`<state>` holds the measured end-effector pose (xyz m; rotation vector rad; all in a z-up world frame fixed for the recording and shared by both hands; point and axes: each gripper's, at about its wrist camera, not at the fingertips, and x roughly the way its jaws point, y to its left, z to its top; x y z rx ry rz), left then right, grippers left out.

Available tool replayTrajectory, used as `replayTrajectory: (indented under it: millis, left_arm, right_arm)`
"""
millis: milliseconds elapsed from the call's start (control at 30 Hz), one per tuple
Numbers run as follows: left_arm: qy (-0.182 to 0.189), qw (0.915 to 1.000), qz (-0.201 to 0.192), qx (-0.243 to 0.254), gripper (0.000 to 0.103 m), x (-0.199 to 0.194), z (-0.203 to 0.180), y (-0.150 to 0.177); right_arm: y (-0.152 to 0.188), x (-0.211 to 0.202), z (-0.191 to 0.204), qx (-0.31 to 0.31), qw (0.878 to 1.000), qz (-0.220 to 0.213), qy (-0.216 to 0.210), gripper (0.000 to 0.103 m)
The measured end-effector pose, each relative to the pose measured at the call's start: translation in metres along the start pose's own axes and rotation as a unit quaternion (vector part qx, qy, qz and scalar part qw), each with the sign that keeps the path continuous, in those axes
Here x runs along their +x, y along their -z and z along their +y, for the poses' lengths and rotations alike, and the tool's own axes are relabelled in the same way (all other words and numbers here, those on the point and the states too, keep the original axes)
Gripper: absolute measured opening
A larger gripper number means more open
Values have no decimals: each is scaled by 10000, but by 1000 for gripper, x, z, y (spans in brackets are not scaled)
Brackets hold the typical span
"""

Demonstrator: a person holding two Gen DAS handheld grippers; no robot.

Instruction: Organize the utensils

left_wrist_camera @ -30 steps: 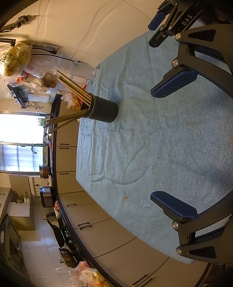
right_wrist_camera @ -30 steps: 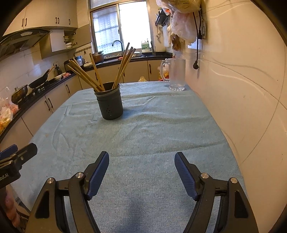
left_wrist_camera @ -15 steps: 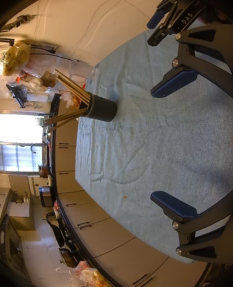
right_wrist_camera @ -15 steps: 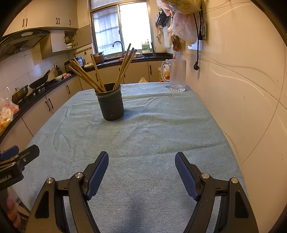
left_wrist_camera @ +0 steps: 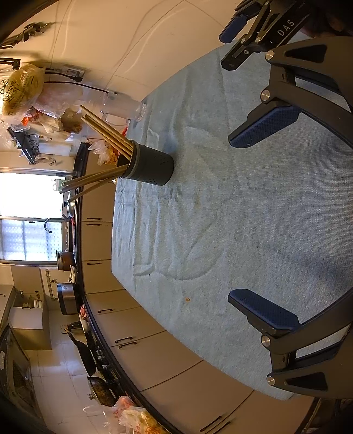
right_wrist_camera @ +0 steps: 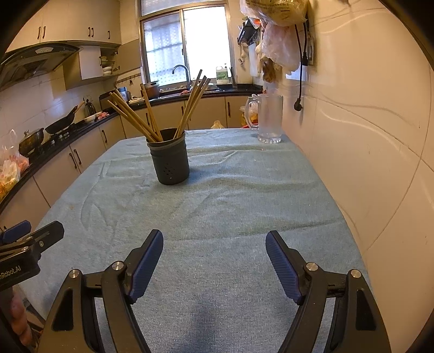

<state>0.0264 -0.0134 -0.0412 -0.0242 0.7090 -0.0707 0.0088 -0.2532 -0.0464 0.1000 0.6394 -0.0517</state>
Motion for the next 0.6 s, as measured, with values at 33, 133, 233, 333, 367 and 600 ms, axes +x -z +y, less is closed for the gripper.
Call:
replayTrajectory:
  millis: [33,133,233,333,367,600]
  left_arm:
    - [9,10000,12,0,103,1,0,0]
    - [32,10000,61,-6,103,3,0,2]
    - [66,9999,111,-27,103,5,0,3]
    - [99,9998,172,-35,103,8,0,4]
    - [104,9998,187,-37,103,9,0,4]
    - [150,9993,351,-52,103,19,-1,4]
  right_arm:
    - [0,0,1,-16,10000,3,-6,82]
    - [1,2,2,-43,10000,16,-21,83]
    - [2,4,3,-62,10000,49,-29,83]
    - [3,8,4,-71,9999,90,-46,83]
    - [3,9,4,-75,9999,106,-50,83]
    - [6,17,4,-63,9997,212,-69,84]
